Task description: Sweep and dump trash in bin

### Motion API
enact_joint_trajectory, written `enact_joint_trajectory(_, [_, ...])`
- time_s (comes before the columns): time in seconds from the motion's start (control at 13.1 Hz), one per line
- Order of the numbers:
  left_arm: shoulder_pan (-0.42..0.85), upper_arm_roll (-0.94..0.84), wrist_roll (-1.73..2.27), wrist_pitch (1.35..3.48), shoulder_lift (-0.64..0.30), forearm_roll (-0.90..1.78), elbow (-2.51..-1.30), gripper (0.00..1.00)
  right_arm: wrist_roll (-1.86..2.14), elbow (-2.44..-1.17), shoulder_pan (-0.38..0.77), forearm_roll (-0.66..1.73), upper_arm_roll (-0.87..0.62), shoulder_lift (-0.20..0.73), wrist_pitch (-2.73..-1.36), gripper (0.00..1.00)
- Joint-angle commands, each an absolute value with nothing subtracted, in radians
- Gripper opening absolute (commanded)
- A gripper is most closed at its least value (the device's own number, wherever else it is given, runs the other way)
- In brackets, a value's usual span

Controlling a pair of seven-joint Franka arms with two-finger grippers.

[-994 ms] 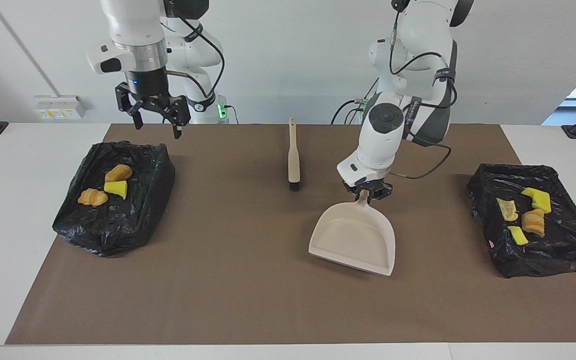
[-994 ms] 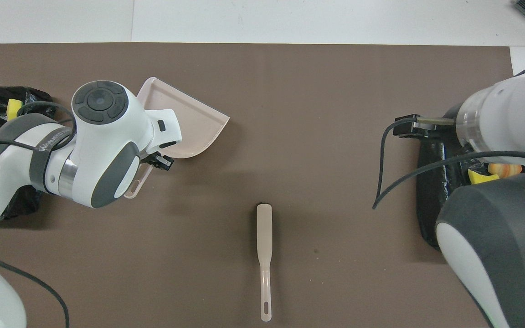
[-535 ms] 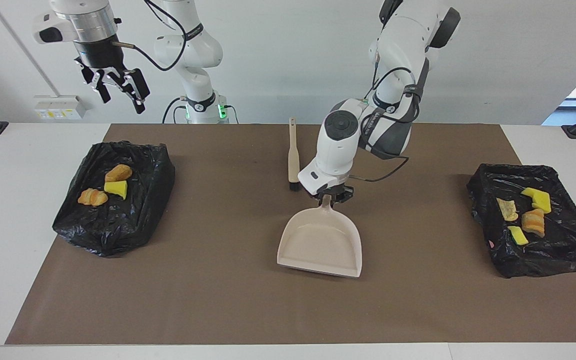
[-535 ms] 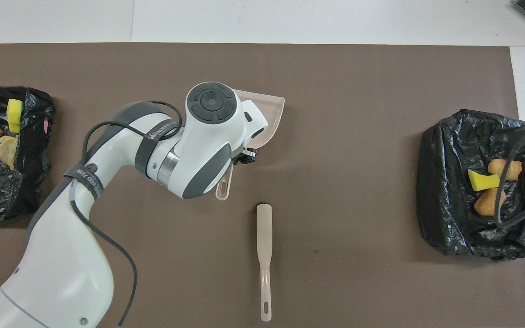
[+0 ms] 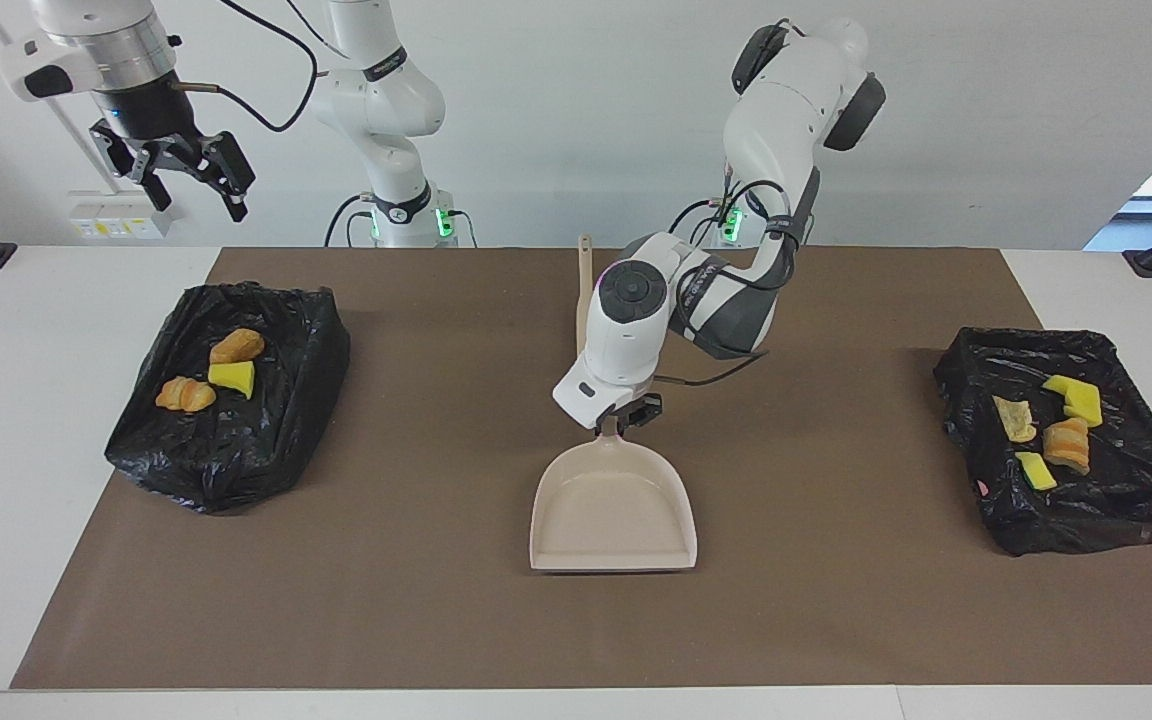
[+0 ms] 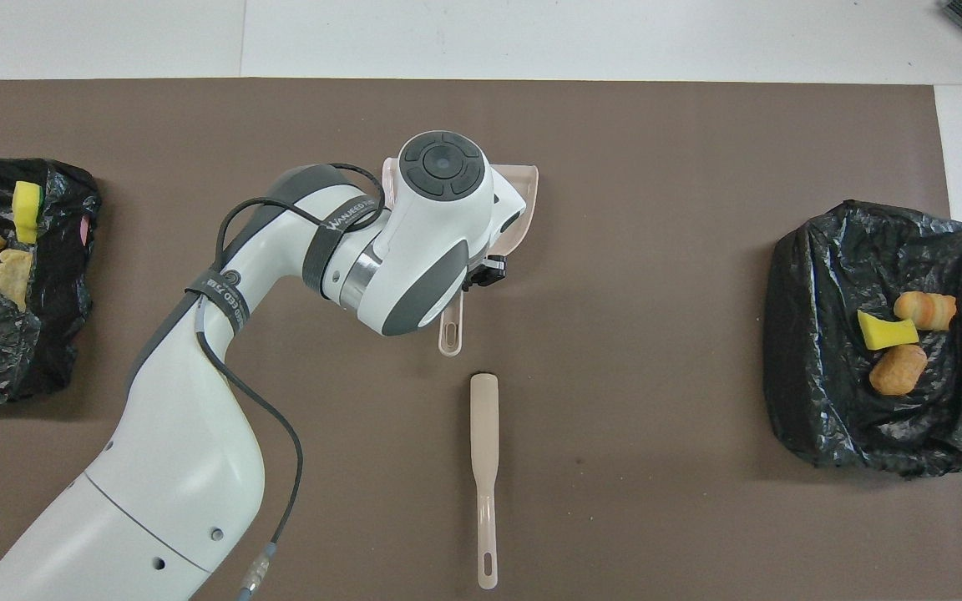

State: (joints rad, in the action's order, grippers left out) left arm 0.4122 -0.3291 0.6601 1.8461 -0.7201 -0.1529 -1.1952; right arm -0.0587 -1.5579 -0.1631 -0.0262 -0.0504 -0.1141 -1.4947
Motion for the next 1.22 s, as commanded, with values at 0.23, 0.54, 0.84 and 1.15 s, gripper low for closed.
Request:
enact_joint_trajectory(0.23, [0.443,-0.311,0.712,1.825,-0.776,-0.164,-1.106,0.0,-0.035,-1.577,-0.141,-0.008,-0.074,-0.133,-1.491,1.0])
enact_joint_trajectory(0.54, [0.448,-0.314,0.729,1.842,-0.782,-0.161,-1.109,0.0,-0.035,-1.577,-0.141,-0.008,-0.074,-0.132,-1.491,1.0])
enact_joint_trajectory(0.84, [0.446,-0.314,0.729,1.844,-0.782,-0.163,-1.117,0.01,-0.038,-1.58,-0.066,-0.032,-0.026,-0.127,-1.491,1.0])
enact_joint_trajectory(1.15, [0.446,-0.314,0.729,1.839,-0.779,-0.169,-1.118,0.64,-0.037,-1.577,0.067,-0.032,0.119,-0.132,-1.491,1.0])
